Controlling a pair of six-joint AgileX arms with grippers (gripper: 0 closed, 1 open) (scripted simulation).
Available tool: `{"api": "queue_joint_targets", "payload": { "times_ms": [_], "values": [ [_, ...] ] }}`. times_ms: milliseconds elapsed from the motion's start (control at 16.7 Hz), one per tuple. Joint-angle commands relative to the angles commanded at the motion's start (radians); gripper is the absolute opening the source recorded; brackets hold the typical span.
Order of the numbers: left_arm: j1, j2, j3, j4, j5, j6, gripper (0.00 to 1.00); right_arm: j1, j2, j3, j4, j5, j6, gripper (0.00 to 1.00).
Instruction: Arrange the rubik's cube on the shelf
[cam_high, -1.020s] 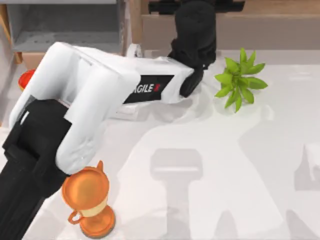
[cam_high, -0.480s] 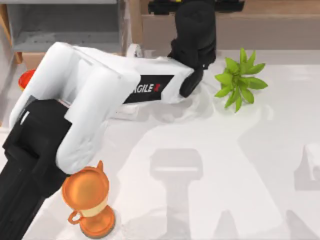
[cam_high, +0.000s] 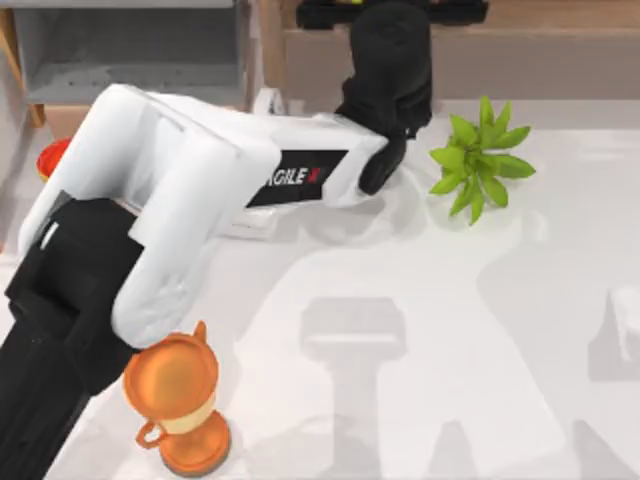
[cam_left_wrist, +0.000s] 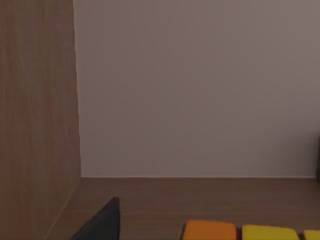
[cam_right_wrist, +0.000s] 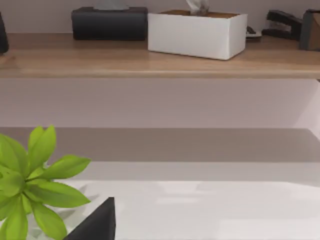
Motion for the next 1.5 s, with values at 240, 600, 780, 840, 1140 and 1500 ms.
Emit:
{"api": "queue_joint_targets", "payload": {
  "times_ms": [240,600,780,840,1140,1500],
  "values": [
    [-0.060,-0.012,-0.021,0.007,0.008,-0.078,1.00,0.000,0.000,0.000,0.000,0.000,0.000,1.00],
    [-0.360,-0.056,-0.145,0.044,0.061,-0.477,1.00,0.000,0.000,0.000,0.000,0.000,0.000,1.00],
    [-0.588,-0.094,-0.237,0.077,0.110,-0.772,1.00,0.000,0.000,0.000,0.000,0.000,0.000,1.00],
    [-0.673,-0.108,-0.271,0.089,0.128,-0.880,1.00,0.000,0.000,0.000,0.000,0.000,0.000,1.00],
    [-1.167,-0.192,-0.453,0.168,0.243,-1.467,1.00,0.000,0.000,0.000,0.000,0.000,0.000,1.00],
    [-1.869,-0.298,-0.686,0.275,0.410,-2.218,1.00,0.000,0.000,0.000,0.000,0.000,0.000,1.00]
  ]
}}
